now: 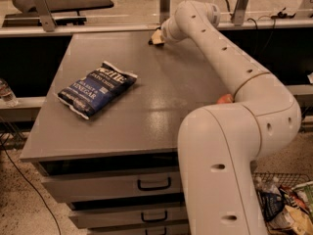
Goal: Move rxbar chocolate near apple
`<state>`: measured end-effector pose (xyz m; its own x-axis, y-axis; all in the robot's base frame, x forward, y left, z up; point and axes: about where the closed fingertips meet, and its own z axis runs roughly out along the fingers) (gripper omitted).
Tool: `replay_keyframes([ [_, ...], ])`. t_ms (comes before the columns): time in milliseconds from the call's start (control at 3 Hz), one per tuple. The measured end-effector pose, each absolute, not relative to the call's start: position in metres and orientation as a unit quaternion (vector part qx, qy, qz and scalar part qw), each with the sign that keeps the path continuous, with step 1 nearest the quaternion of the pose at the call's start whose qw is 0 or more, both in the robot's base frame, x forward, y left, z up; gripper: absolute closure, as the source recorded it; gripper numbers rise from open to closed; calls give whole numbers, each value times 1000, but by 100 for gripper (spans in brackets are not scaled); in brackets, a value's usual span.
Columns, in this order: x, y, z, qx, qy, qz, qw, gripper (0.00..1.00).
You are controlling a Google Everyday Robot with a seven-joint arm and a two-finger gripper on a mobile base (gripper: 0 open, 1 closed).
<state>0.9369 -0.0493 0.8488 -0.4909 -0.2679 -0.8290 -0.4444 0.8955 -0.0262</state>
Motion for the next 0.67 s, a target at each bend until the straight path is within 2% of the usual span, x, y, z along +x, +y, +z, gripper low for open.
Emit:
replay_keyframes([
  [333,934,-49,856,-227,854,85,460,87],
  [667,927,-39,884,-265,834,75,479,100],
])
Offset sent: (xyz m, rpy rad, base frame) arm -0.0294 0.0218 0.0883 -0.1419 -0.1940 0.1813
